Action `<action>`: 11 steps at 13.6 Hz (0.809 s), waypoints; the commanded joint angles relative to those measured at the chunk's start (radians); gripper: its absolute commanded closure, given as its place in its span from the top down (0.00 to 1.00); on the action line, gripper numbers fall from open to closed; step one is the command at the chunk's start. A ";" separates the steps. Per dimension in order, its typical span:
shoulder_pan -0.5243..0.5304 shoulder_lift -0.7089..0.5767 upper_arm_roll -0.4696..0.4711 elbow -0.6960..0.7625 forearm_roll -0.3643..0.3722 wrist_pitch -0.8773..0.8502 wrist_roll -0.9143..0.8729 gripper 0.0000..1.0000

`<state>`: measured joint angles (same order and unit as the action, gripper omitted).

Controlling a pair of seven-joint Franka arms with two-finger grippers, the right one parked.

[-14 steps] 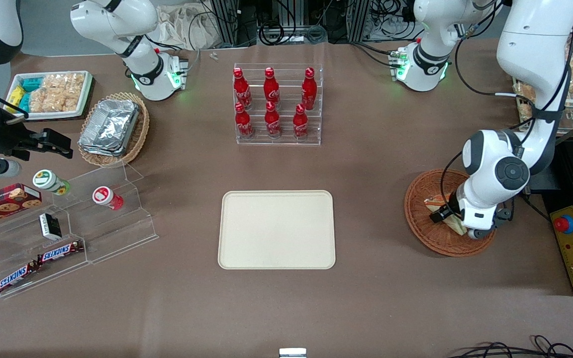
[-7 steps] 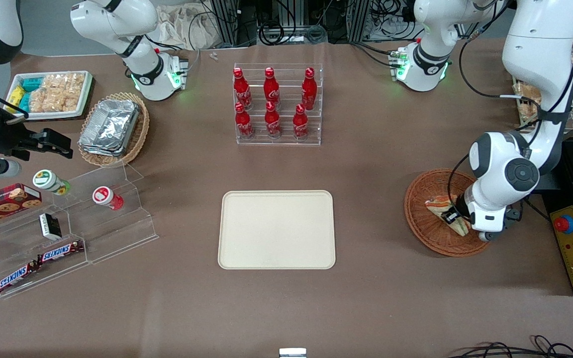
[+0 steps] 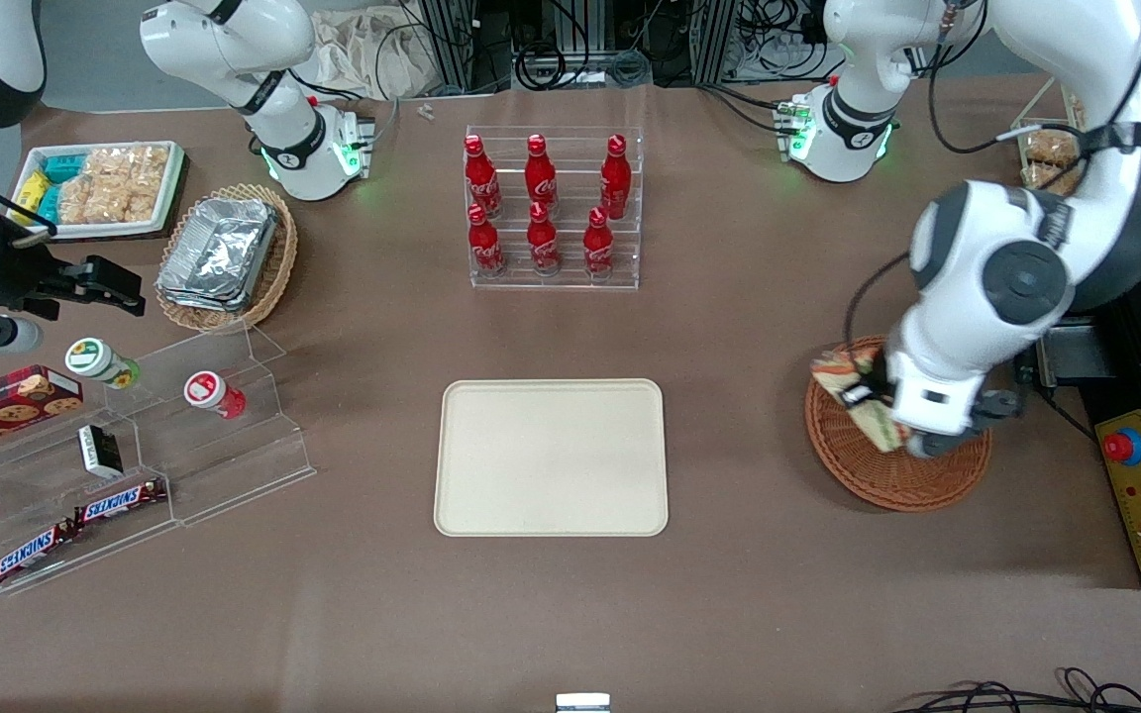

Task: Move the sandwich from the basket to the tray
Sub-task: 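Lift the sandwich out of the basket and carry it to the cream tray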

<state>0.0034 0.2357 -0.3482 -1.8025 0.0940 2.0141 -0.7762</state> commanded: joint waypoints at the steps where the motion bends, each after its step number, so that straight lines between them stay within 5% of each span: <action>1: -0.009 0.071 -0.102 0.041 0.018 0.009 0.009 0.00; 5: -0.141 0.276 -0.135 0.103 0.100 0.222 0.151 0.00; 11: -0.190 0.525 -0.133 0.176 0.224 0.463 0.146 0.00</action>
<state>-0.1689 0.7159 -0.4796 -1.6833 0.2885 2.4697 -0.6371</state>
